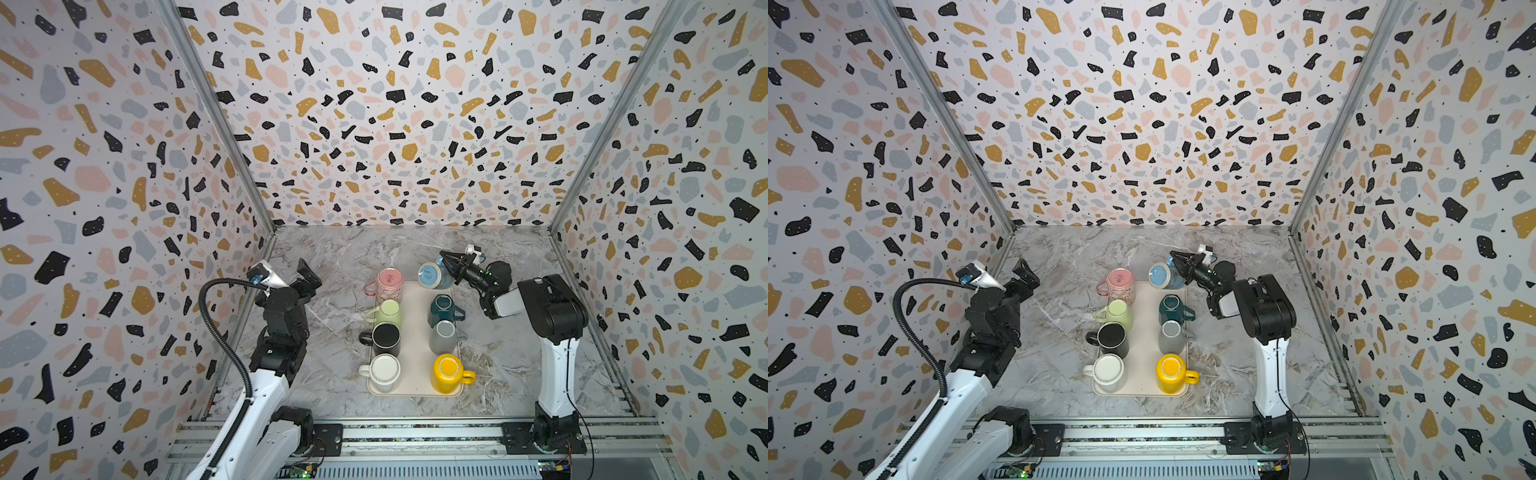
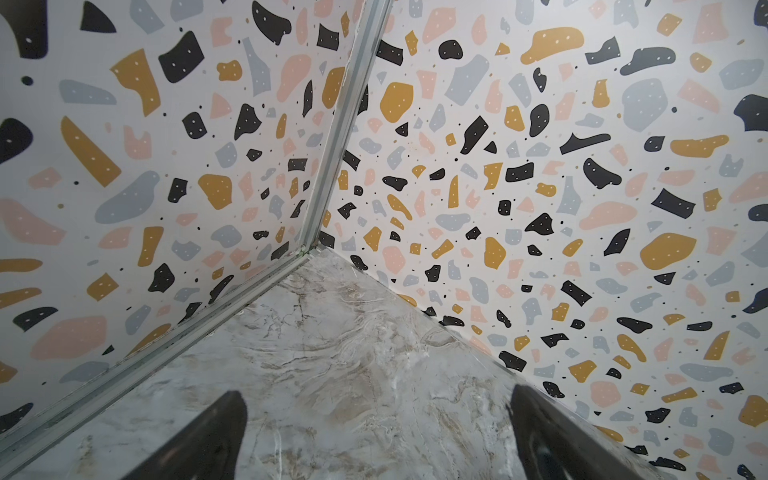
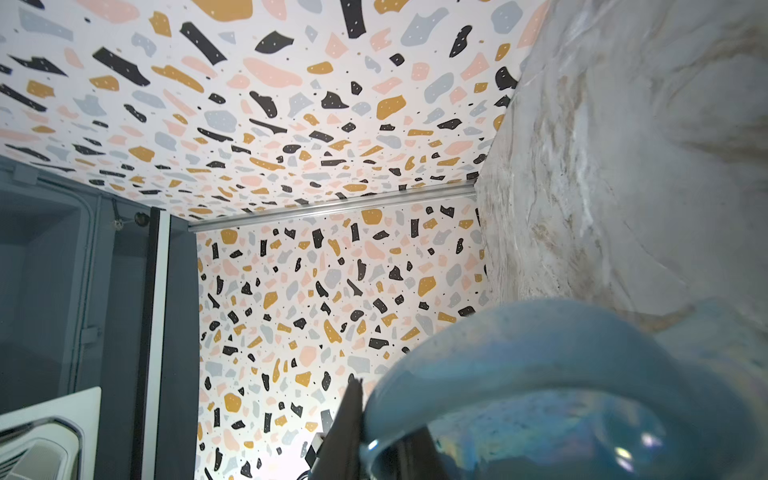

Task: Turn the mug right side up
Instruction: 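Lift and flip the light blue mug upright while the left arm reaches toward it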

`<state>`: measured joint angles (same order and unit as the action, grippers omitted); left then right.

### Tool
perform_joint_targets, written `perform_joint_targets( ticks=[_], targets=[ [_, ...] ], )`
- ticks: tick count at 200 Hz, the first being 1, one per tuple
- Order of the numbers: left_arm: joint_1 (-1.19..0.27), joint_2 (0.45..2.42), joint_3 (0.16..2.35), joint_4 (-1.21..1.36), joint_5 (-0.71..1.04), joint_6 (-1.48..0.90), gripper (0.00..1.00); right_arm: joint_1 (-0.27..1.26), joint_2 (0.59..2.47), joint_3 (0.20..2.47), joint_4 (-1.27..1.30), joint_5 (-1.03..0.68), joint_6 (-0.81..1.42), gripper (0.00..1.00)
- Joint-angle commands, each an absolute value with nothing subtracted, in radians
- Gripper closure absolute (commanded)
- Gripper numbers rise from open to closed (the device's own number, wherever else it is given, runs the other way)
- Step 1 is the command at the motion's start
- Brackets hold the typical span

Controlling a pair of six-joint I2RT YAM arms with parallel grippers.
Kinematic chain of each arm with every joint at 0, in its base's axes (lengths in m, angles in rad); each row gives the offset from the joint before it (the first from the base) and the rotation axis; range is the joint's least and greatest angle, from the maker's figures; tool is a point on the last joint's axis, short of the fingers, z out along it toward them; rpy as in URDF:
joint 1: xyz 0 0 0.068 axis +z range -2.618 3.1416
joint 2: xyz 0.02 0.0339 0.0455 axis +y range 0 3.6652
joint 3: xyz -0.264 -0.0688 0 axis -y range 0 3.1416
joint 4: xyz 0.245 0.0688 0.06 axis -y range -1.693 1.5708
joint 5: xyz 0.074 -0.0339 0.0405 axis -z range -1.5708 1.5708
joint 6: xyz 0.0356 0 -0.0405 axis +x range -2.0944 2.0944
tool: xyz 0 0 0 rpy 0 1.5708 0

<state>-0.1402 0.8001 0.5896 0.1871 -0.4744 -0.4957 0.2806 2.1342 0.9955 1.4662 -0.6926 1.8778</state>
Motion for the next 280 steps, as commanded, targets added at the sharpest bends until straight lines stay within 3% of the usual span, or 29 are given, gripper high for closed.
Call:
perform_joint_targets(
  ticks=[1, 32, 70, 151, 201, 280],
  targets=[
    [-0.137, 0.805, 0.596, 0.244, -0.454, -0.507, 0.00, 0.294, 2.039, 1.063, 1.542, -0.738, 1.805, 1.00],
    [-0.137, 0.808, 0.606, 0.244, -0.436, -0.492, 0.02, 0.310, 2.018, 1.096, 1.485, -0.777, 1.712, 1.00],
    [-0.136, 0.827, 0.629, 0.305, -0.380, -0.474, 0.04, 0.333, 1.941, 1.160, 1.195, -0.828, 1.432, 1.00],
    [-0.137, 1.052, 0.889, 0.319, 0.009, -0.394, 0.09, 0.378, 1.761, 1.354, 0.500, -0.722, 0.688, 1.00],
    [-0.136, 1.245, 1.149, 0.170, 0.292, -0.276, 0.12, 0.441, 1.687, 1.376, 0.268, -0.524, 0.289, 1.00],
    [-0.137, 1.455, 1.434, -0.021, 0.627, -0.158, 0.18, 0.691, 1.572, 1.267, 0.232, -0.016, -0.199, 1.00]
  ],
)
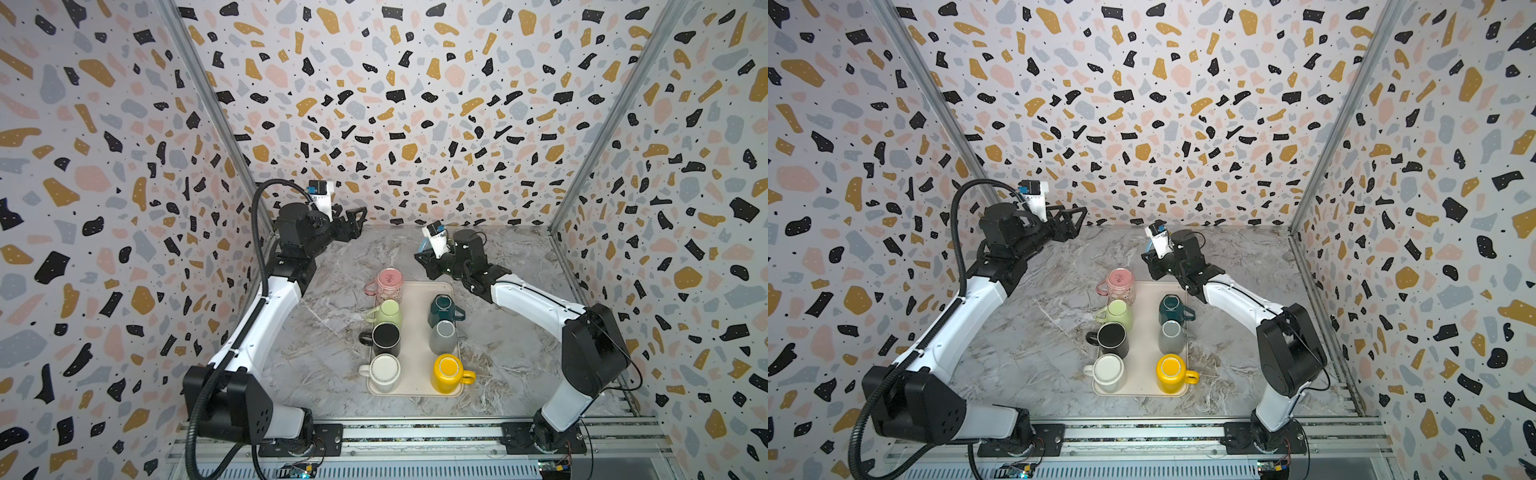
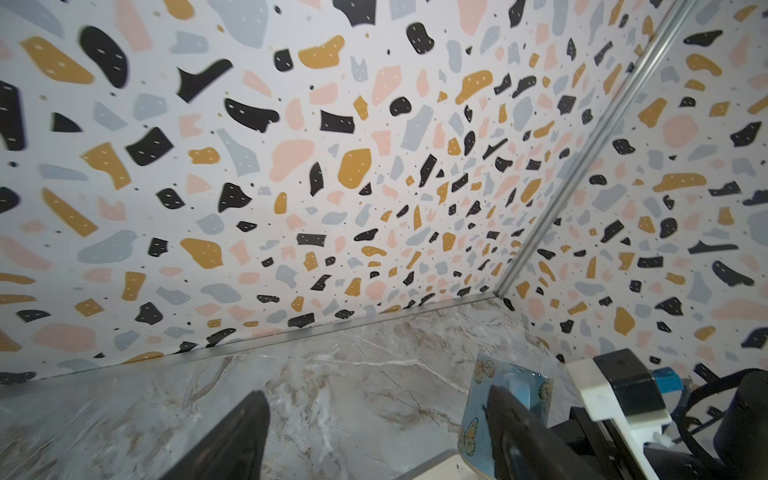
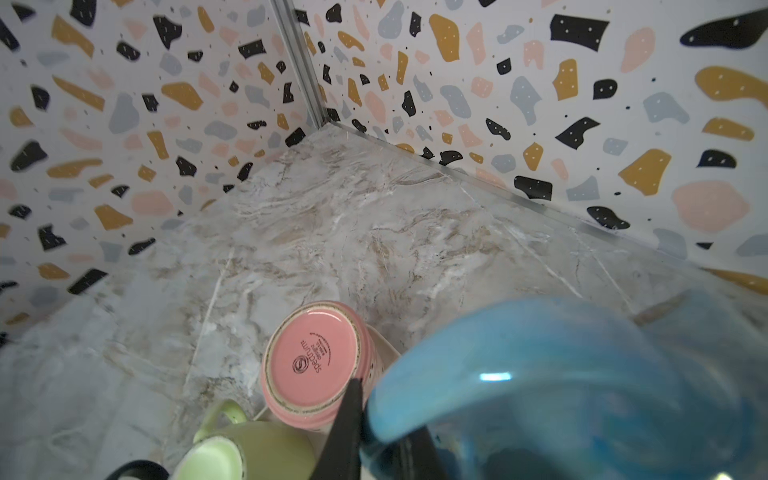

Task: Turn the mug right side up
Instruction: 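Lift and flip the light blue mug upright while the left arm reaches toward it, then grasp the upright light blue mug's handle with the left gripper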

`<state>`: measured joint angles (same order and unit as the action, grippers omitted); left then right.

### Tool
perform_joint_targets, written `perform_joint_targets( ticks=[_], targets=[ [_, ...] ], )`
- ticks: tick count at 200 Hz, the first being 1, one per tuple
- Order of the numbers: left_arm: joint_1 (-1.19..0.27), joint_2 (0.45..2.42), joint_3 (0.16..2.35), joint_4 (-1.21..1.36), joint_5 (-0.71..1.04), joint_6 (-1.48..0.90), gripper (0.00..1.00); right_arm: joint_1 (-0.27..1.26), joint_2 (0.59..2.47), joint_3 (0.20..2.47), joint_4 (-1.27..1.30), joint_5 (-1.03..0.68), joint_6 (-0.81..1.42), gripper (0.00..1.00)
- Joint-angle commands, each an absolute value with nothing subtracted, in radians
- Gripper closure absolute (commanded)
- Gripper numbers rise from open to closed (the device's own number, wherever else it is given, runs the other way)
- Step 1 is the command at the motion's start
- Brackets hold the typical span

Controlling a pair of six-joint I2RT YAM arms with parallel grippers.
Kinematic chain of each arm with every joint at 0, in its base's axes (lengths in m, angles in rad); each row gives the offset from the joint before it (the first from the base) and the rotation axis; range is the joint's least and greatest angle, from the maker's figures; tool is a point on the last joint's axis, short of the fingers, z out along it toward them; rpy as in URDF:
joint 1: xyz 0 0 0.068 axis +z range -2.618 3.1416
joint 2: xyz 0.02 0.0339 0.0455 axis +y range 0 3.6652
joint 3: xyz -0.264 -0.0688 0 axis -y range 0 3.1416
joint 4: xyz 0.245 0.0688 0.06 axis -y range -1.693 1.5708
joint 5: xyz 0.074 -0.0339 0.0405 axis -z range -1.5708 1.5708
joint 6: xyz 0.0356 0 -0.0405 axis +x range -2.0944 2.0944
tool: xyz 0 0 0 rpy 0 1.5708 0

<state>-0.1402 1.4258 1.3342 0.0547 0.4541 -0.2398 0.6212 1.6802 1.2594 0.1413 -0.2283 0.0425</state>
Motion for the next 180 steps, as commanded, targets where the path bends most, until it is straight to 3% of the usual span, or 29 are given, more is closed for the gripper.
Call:
perform_joint_targets(
  ticks=[1, 54, 93, 135, 180],
  targets=[
    [-0.138, 1.457, 1.437, -0.025, 0.634, -0.155, 0.18, 0.694, 1.572, 1.265, 0.233, -0.011, -0.205, 1.00],
    [-0.141, 1.516, 1.571, -0.240, 0.815, 0.032, 0.18, 0.806, 1.577, 1.197, 0.331, 0.302, -0.479, 1.00],
    [-0.172, 1.540, 1.628, -0.429, 0.845, 0.193, 0.18, 0.852, 1.600, 1.129, 0.491, 0.481, -0.674, 1.00],
    [-0.276, 1.605, 1.731, -0.712, 0.718, 0.413, 0.20, 0.873, 1.602, 1.067, 0.604, 0.503, -0.760, 1.00],
    [-0.328, 1.675, 1.798, -0.791, 0.699, 0.435, 0.25, 0.883, 1.613, 1.039, 0.658, 0.514, -0.812, 1.00]
  ],
)
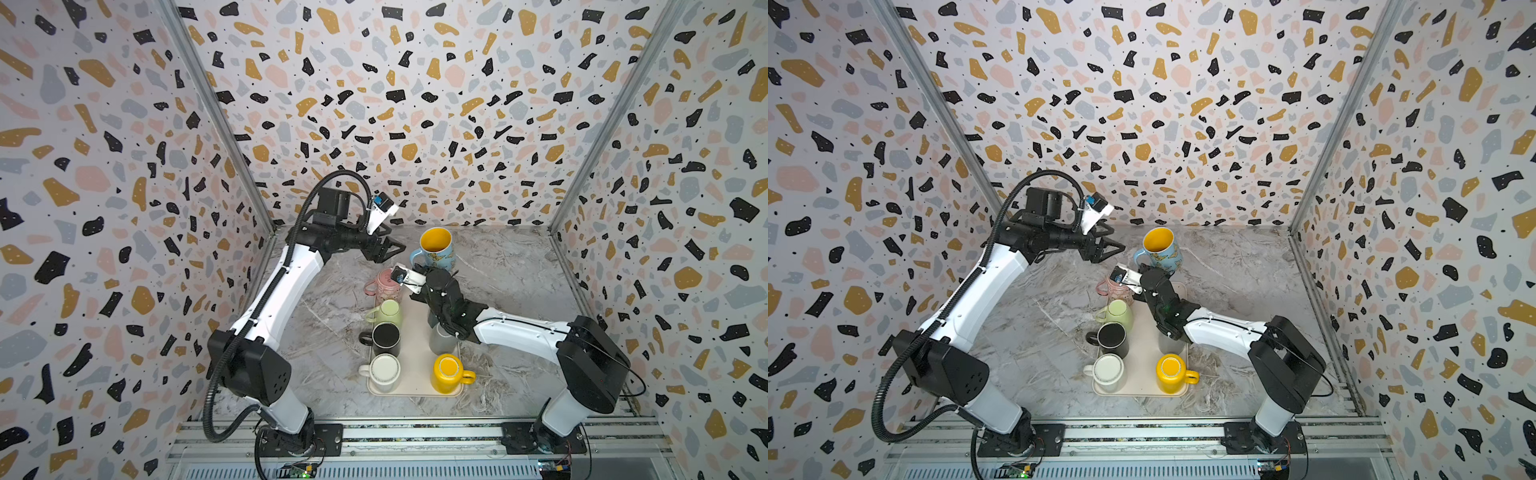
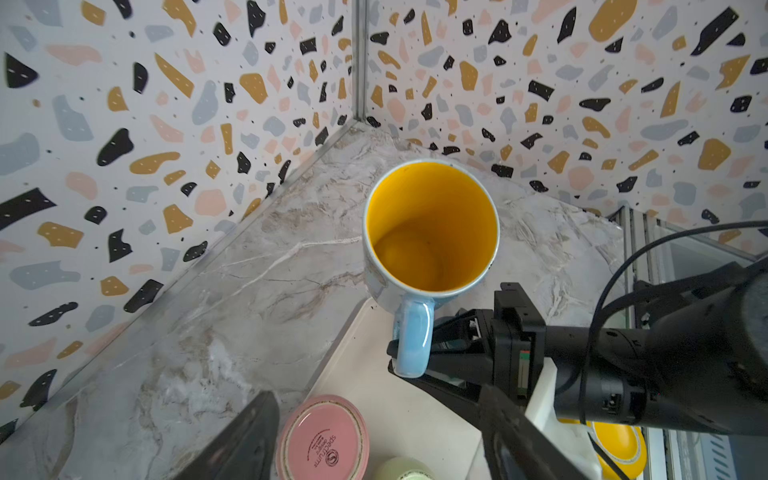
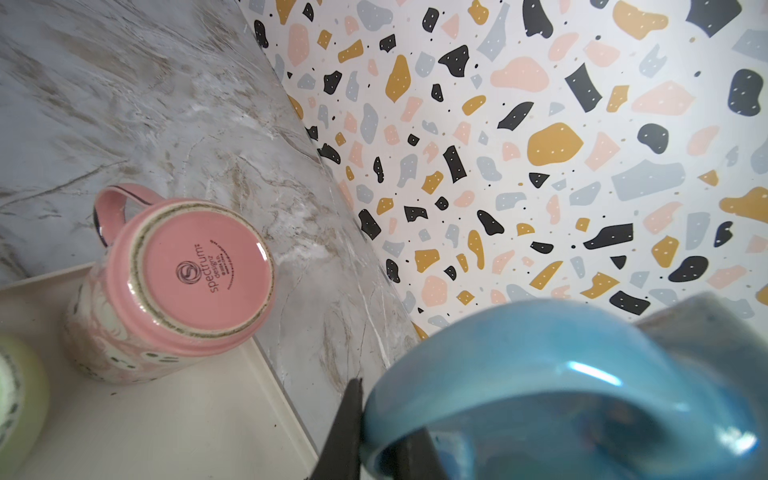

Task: Turn the mug right side up
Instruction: 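Grasp the upright light blue mug's handle with the left gripper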

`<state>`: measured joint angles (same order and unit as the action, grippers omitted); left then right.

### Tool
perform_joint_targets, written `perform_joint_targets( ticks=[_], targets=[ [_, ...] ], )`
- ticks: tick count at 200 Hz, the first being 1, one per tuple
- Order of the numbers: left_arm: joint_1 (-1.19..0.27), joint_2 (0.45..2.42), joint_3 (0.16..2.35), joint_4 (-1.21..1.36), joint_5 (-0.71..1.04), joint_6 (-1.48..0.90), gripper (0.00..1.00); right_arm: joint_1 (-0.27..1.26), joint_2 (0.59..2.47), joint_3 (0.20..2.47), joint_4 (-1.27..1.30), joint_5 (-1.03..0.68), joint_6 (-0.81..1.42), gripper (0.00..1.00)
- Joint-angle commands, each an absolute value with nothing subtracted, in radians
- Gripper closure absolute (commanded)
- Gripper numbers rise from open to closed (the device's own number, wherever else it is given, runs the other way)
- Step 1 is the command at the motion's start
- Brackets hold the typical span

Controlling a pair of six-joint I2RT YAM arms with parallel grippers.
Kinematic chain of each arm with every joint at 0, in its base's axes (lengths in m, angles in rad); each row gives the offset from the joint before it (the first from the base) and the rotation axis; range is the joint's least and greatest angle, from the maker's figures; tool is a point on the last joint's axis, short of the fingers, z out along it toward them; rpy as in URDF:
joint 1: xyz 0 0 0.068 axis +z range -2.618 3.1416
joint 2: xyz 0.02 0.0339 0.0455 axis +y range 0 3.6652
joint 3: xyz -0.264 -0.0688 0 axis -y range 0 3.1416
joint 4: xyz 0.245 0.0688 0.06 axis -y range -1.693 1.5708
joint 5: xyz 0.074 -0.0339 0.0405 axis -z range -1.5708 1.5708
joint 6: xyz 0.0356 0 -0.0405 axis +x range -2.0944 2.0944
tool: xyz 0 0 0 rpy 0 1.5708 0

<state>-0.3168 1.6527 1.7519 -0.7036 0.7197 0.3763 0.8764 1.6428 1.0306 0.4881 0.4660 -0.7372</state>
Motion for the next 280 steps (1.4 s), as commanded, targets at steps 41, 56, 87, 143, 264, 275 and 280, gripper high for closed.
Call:
perform_joint_targets(
  ticks=[41, 56, 87, 143, 264, 275, 280],
  targets=[
    [-0.374, 1.717, 1.839, -0.877, 0.675, 0.492, 0.26, 0.884, 1.624, 1.025, 0.700, 0.499, -0.836, 1.00],
    [-0.379, 1.726, 1.840, -0.875, 0.678, 0.489, 0.27, 0.888, 1.631, 1.024, 0.709, 0.496, -0.843, 1.00],
    [-0.388, 1.735, 1.844, -0.875, 0.701, 0.489, 0.28, 0.893, 1.641, 1.022, 0.725, 0.491, -0.848, 1.00],
    [-0.406, 1.763, 1.851, -0.885, 0.712, 0.490, 0.31, 0.903, 1.639, 1.018, 0.751, 0.477, -0.850, 1.00],
    [-0.409, 1.820, 1.884, -0.889, 0.729, 0.462, 0.58, 0.923, 1.631, 1.002, 0.799, 0.464, -0.854, 1.00],
    [-0.409, 1.822, 1.883, -0.889, 0.732, 0.460, 0.61, 0.923, 1.631, 1.000, 0.803, 0.464, -0.853, 1.00],
    [-0.409, 1.822, 1.882, -0.890, 0.732, 0.460, 0.63, 0.923, 1.631, 1.000, 0.805, 0.464, -0.853, 1.00]
  ],
)
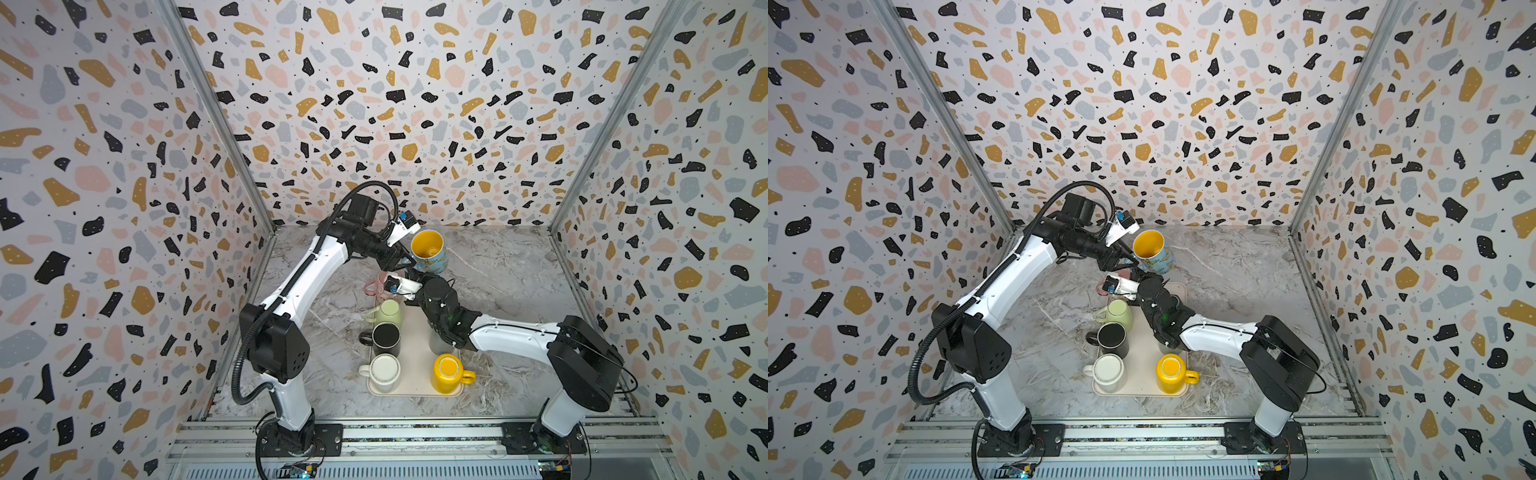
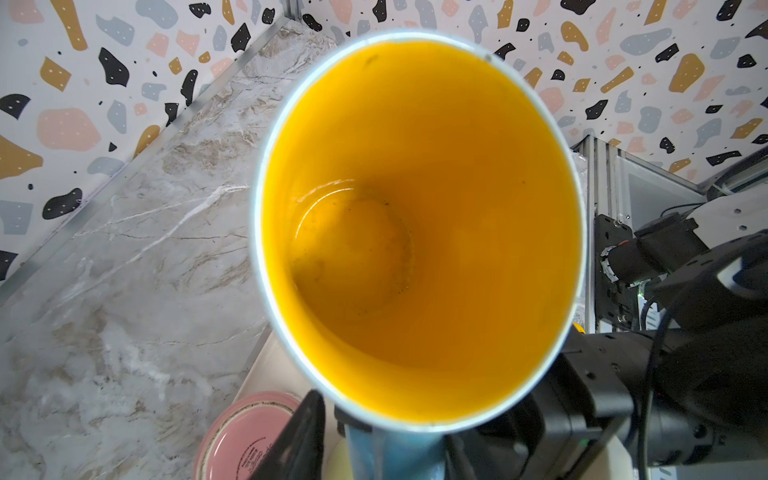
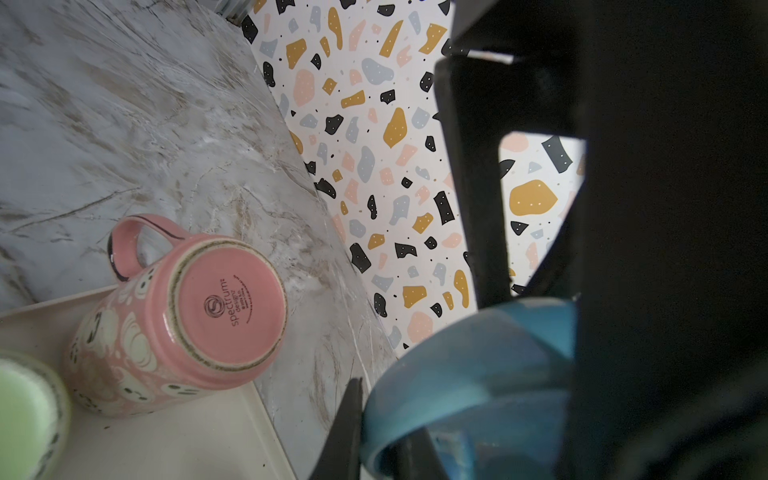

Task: Turn the mug right side up
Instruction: 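Grasp the upright light blue mug's handle with the left gripper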

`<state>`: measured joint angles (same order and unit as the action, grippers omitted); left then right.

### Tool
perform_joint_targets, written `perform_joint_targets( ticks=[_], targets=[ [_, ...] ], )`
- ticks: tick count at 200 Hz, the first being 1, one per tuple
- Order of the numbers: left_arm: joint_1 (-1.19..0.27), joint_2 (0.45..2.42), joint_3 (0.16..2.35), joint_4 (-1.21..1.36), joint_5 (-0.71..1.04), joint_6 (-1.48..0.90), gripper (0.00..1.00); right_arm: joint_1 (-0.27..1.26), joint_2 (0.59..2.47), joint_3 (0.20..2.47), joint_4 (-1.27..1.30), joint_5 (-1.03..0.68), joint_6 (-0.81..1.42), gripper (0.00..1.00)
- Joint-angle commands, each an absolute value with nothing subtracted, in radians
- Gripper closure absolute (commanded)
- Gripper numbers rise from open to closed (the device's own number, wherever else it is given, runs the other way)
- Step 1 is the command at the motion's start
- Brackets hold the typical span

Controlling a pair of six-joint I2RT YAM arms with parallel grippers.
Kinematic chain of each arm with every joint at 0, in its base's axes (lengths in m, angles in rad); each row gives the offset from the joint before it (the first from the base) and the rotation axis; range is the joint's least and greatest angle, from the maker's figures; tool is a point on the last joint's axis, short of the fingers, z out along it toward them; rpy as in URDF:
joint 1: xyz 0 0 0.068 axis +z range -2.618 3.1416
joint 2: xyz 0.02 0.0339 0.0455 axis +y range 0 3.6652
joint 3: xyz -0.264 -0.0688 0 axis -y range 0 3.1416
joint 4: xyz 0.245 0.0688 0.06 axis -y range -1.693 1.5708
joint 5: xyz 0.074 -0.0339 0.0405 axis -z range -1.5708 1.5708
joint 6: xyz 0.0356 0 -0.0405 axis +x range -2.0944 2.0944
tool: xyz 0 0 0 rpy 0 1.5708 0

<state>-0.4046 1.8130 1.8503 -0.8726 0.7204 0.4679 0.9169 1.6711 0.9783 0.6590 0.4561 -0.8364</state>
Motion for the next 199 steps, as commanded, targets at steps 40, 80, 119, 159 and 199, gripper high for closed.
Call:
perform_joint_targets(
  ticks=[40, 80, 119, 159, 199],
  targets=[
    [-0.408, 1.826, 1.878, -0.896, 0.739, 0.459, 0.73, 0.923, 1.629, 0.998, 0.820, 0.463, -0.853, 1.00],
    [-0.411, 1.832, 1.872, -0.913, 0.743, 0.471, 0.97, 0.923, 1.628, 0.997, 0.831, 0.462, -0.853, 1.00],
    [-0.410, 1.832, 1.869, -0.888, 0.743, 0.446, 1.00, 0.923, 1.620, 0.996, 0.841, 0.469, -0.851, 1.00],
    [-0.411, 1.821, 1.863, -0.825, 0.726, 0.400, 1.00, 0.923, 1.624, 0.995, 0.853, 0.518, -0.864, 0.94],
    [-0.410, 1.810, 1.861, -0.793, 0.705, 0.383, 1.00, 0.922, 1.622, 0.985, 0.857, 0.544, -0.866, 0.78]
  ],
)
